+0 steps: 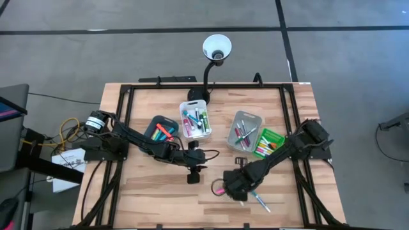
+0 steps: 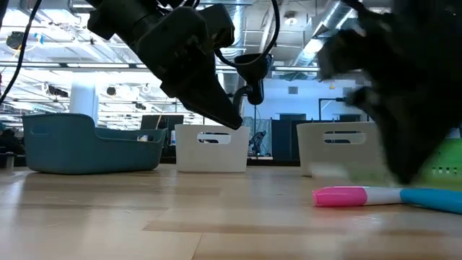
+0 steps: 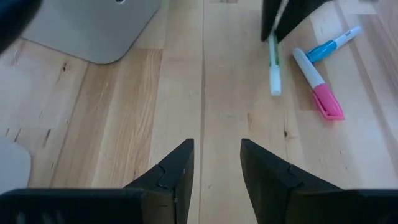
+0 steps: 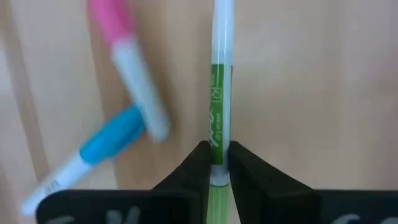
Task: Pick & Place Markers
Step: Put the light green mini dry erase marker into the gray bin
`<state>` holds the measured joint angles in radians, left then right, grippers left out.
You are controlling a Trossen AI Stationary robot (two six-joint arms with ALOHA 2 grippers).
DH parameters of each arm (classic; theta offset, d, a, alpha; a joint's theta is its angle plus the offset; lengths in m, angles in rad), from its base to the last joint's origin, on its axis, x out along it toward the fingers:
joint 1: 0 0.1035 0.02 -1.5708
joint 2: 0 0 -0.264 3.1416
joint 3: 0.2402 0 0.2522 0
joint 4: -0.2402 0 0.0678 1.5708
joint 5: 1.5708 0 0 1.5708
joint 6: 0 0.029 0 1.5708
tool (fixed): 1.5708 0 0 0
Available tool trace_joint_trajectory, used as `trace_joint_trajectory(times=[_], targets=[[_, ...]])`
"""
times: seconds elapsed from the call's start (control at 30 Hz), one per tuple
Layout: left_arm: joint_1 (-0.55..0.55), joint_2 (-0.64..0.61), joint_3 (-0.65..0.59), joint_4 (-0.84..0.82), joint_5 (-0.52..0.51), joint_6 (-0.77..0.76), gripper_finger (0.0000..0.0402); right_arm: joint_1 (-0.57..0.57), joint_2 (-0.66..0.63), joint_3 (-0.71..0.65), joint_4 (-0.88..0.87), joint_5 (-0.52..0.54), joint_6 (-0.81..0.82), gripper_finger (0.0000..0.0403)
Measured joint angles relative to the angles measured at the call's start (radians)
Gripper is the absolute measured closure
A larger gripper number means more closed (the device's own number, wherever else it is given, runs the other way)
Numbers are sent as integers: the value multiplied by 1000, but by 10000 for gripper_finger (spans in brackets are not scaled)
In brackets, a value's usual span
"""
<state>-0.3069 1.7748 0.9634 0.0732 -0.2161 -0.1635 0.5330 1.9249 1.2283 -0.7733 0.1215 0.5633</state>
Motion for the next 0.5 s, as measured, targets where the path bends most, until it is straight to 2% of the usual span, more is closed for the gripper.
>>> trace_joint_trajectory(times=[0.07,0.23,0.5], targets=[[0,0,0,0,0,0,275,-7,-41,15,-5,29,-17,361],[0,0,0,3,0,0,275,-20,-135,30,-85,92,-22,387],[0,0,0,8,0,0,275,-85,-305,39,-275,377,-24,365]])
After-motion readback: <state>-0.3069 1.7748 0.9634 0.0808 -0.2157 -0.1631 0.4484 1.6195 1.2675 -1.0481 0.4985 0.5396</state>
